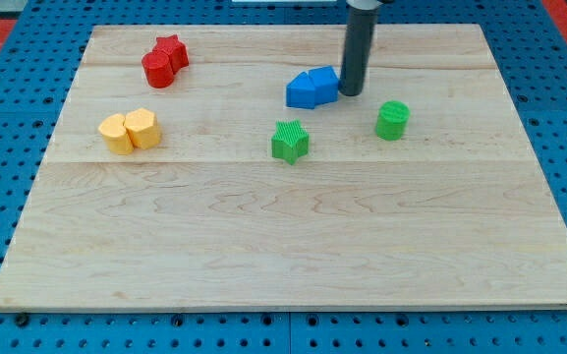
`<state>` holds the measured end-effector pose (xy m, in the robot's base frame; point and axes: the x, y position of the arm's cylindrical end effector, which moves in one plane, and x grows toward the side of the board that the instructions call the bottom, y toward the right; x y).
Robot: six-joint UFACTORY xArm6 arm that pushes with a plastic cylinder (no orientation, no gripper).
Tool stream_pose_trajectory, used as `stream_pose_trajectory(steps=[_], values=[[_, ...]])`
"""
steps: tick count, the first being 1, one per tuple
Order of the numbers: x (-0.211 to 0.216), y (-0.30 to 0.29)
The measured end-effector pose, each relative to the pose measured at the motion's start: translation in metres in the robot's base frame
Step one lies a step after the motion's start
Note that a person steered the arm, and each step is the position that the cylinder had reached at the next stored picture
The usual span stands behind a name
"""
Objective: Keep blue cube below red circle
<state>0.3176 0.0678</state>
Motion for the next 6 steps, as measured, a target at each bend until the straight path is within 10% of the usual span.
stream_pose_trajectory(steps=[2,4,6], values=[[-0.025,-0.12],[-0.006,-0.08],[0.015,-0.167]])
